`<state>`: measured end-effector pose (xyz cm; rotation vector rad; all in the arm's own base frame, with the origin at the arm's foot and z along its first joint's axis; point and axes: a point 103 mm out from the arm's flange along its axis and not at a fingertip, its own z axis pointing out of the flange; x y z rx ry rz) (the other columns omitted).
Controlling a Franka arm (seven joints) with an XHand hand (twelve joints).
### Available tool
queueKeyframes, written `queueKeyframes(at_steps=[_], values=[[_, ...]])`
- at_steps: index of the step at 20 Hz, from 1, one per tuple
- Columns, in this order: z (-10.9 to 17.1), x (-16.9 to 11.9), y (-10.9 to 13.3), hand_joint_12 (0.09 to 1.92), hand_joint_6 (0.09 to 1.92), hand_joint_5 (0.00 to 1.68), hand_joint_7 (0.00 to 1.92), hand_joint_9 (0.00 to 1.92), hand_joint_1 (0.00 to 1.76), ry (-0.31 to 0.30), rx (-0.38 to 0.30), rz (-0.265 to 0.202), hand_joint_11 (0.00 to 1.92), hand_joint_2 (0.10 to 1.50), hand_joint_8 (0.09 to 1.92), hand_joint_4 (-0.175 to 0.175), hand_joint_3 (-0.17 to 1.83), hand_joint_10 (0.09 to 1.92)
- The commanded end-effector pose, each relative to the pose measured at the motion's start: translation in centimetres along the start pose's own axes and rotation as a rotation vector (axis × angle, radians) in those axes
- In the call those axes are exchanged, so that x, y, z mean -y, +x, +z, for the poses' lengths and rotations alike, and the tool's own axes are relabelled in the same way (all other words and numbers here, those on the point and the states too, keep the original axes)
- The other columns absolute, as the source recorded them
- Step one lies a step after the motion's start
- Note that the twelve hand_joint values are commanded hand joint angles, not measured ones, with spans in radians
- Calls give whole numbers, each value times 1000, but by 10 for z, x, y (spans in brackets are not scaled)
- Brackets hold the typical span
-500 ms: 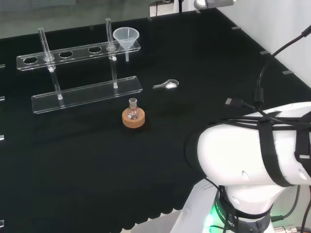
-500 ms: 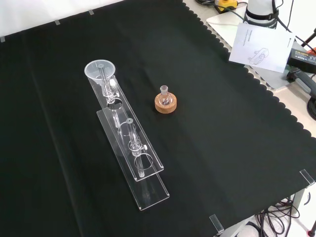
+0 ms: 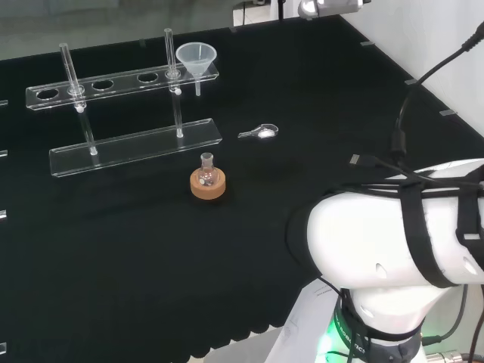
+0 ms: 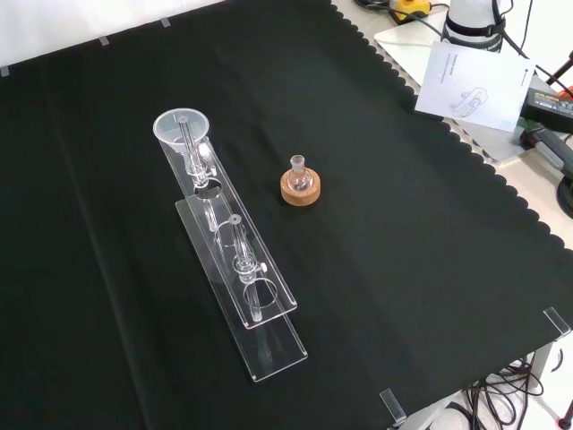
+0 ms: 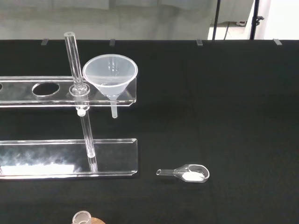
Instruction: Pick up the funnel from the transparent funnel stand.
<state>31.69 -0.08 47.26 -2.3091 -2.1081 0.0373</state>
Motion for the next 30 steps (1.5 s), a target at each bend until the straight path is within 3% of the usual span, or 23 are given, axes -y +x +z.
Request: queueKeyframes(at_steps=[1,8,15,26,30], values=[[-11,3,4,1350,87,142,0,55,0,-27,11,13,0,1198,165,51,335,646],[-4,-14,5,1351,87,145,0,60,0,2,16,54,0,1200,168,49,335,641],[23,-50,7,1356,87,157,0,64,0,60,34,70,0,1208,172,44,336,636],[60,-155,14,1369,87,166,10,75,0,154,42,30,0,1212,189,34,329,631],[76,-181,24,1372,87,158,5,79,101,173,63,-5,0,1158,202,23,296,634]])
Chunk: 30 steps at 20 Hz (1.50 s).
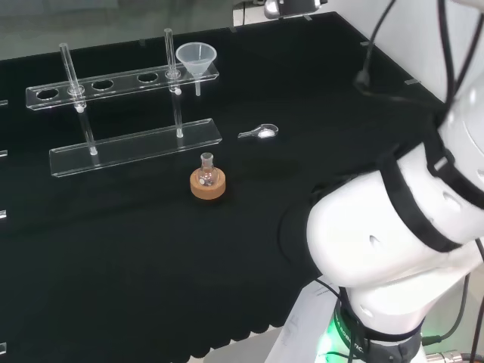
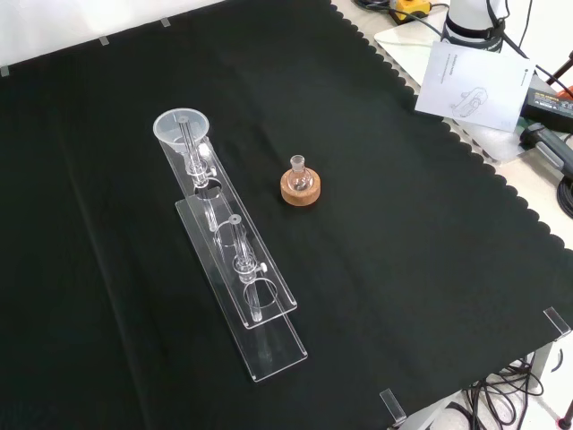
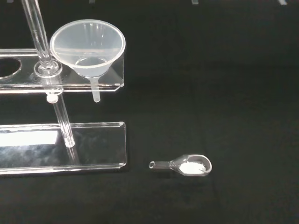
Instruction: Pick up the funnel from the transparent funnel stand.
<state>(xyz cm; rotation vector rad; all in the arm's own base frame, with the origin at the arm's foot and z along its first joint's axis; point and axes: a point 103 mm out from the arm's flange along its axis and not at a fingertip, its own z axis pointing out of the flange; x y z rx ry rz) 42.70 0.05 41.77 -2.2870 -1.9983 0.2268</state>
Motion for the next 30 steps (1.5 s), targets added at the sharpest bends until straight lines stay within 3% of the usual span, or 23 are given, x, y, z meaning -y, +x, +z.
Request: queueKeyframes(at_steps=[1,15,24,30], values=[[17,-79,19,1374,87,158,7,85,135,42,33,-55,0,1139,208,20,286,638],[64,-120,68,1443,87,121,0,99,430,171,70,-180,1,909,272,8,208,682],[88,-140,76,1489,87,49,0,23,532,230,135,-188,0,809,135,5,203,734],[100,-149,73,1508,87,37,0,12,553,251,153,-159,6,788,117,1,207,764]])
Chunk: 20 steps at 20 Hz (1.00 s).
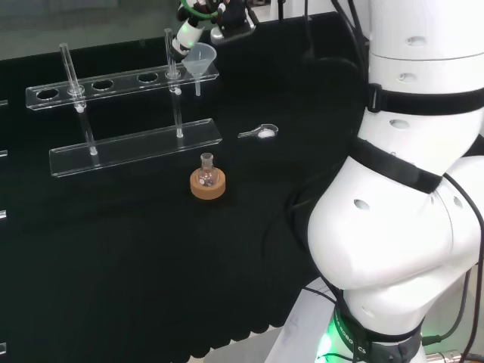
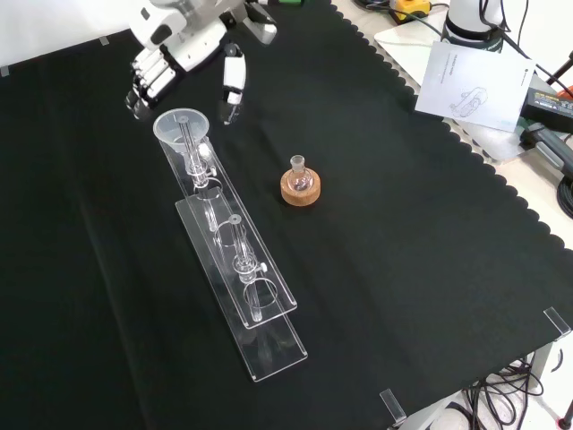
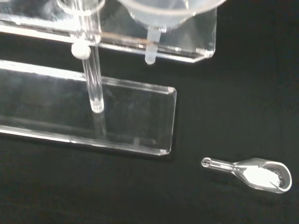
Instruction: Pick up the funnel from the transparent funnel stand.
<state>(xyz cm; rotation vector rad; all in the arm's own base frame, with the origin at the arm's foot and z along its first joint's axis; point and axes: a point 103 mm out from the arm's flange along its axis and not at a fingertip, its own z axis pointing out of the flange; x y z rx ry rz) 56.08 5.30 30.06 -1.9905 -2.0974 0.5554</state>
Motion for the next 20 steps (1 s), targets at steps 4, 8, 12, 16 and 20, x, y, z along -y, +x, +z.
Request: queueKeyframes(at_steps=[4,8,12,16,20], values=[[16,-11,-5,1524,87,33,0,27,574,44,17,35,29,775,119,-3,208,784],[18,-16,-8,1531,87,33,0,37,584,56,5,43,49,768,124,-8,210,800],[21,-24,-10,1533,87,30,0,41,590,72,-1,46,68,759,136,-10,216,825],[24,-32,-6,1537,87,21,0,51,597,105,30,57,91,751,146,-13,221,851],[26,-33,-19,1537,87,17,0,69,608,88,10,45,111,745,153,-14,225,870]])
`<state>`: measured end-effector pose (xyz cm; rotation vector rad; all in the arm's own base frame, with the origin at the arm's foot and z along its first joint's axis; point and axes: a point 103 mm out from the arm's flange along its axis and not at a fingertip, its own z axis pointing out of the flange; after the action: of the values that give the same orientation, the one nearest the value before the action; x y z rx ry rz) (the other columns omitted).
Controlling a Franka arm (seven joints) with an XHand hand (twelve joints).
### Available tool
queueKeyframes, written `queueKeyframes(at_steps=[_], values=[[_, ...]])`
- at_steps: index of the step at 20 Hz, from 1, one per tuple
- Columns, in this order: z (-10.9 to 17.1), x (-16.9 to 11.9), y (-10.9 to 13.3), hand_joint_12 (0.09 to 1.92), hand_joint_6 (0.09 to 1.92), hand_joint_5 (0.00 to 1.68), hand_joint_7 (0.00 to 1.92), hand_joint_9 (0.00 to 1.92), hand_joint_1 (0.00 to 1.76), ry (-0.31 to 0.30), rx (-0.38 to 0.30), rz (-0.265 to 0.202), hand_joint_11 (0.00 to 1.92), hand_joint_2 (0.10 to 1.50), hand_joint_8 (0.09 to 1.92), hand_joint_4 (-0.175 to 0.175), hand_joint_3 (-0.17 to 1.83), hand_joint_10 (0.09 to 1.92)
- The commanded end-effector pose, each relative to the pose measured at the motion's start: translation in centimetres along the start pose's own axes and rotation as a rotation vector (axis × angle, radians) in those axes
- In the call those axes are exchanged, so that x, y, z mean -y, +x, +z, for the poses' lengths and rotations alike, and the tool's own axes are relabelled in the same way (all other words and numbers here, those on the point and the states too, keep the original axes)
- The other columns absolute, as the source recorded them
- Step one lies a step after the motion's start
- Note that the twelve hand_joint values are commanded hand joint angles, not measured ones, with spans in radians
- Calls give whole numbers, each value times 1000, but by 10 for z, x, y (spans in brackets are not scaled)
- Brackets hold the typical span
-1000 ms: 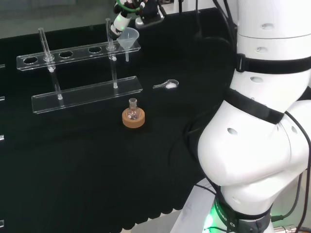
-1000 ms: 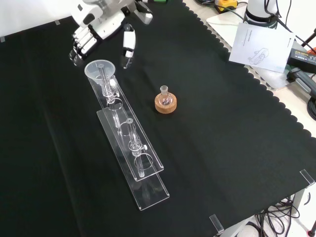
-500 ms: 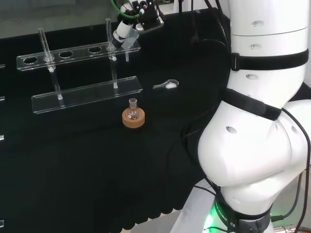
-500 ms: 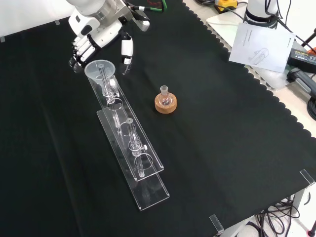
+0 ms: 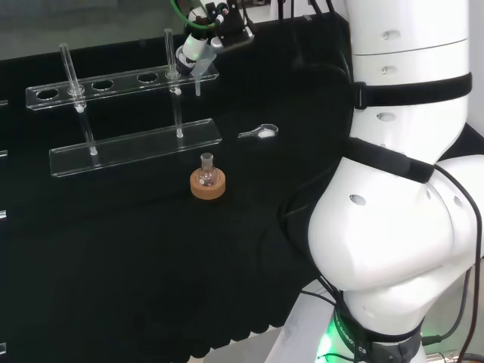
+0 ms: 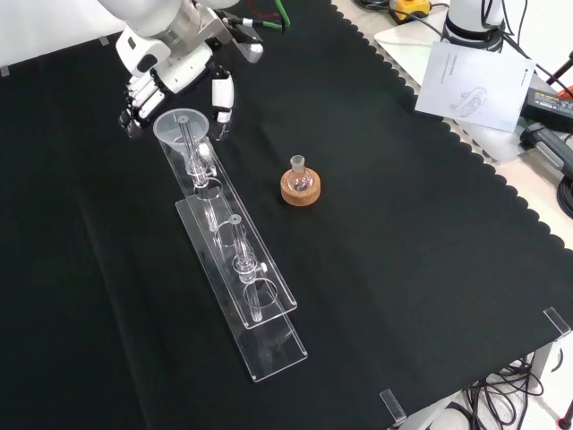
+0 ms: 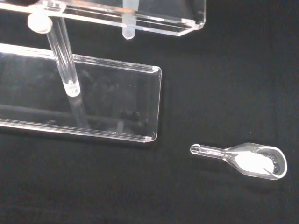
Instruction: Pick up the funnel from the transparent funnel stand.
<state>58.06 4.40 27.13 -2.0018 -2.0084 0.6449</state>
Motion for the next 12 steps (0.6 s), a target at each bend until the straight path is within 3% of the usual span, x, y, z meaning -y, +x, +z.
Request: queueKeyframes(at_steps=[1,6,12], values=[[6,-6,-10,1536,87,16,0,73,615,12,6,2,115,743,157,-14,226,874],[9,-12,-5,1523,87,45,0,130,672,11,9,5,155,738,263,-18,253,873],[9,-12,-5,1509,87,121,0,295,689,8,7,-6,200,711,564,-26,322,803]])
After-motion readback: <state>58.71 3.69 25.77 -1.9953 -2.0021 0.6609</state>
